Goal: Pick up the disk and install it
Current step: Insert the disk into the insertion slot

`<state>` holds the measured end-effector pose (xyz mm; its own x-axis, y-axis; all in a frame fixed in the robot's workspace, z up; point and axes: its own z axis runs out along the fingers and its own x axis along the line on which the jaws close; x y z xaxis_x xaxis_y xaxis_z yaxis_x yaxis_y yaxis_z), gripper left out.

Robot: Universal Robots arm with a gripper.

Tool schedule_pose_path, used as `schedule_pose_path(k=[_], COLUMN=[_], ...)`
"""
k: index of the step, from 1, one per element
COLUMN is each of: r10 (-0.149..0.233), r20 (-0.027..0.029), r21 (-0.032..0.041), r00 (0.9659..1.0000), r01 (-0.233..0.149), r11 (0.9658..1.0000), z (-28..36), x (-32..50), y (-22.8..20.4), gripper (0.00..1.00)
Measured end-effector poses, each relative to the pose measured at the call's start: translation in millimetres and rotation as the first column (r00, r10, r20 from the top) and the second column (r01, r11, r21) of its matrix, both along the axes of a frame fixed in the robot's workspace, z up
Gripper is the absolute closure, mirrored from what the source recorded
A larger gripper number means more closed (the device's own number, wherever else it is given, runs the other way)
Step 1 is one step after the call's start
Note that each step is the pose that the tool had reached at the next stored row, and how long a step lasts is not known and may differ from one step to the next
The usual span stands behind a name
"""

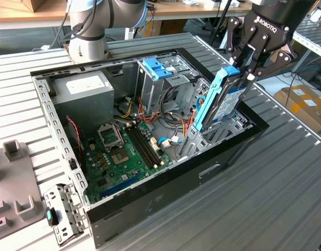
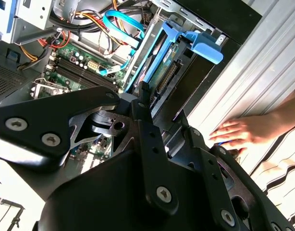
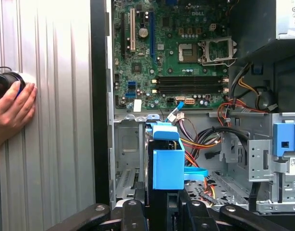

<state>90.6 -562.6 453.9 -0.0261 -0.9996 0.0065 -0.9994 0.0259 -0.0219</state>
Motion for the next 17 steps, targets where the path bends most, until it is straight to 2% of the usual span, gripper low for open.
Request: schedule_pose_path(k=[9,15,17], r10=[0.000,0.000,0.000], r20=[0.0000,0.0000,0.0000], r21=[0.0002,0.0001,0.0001], r00=[1.0000,1.0000,1.0000], r01=[0.000,0.000,0.000], r11=[1.0000,1.0000,1.0000], z=[-1.1,-9.0,-14.6], x=[-0.6,-0.7,-0.7], y=[0.0,-0.1,0.0], gripper=[0.65,0.65,0.65])
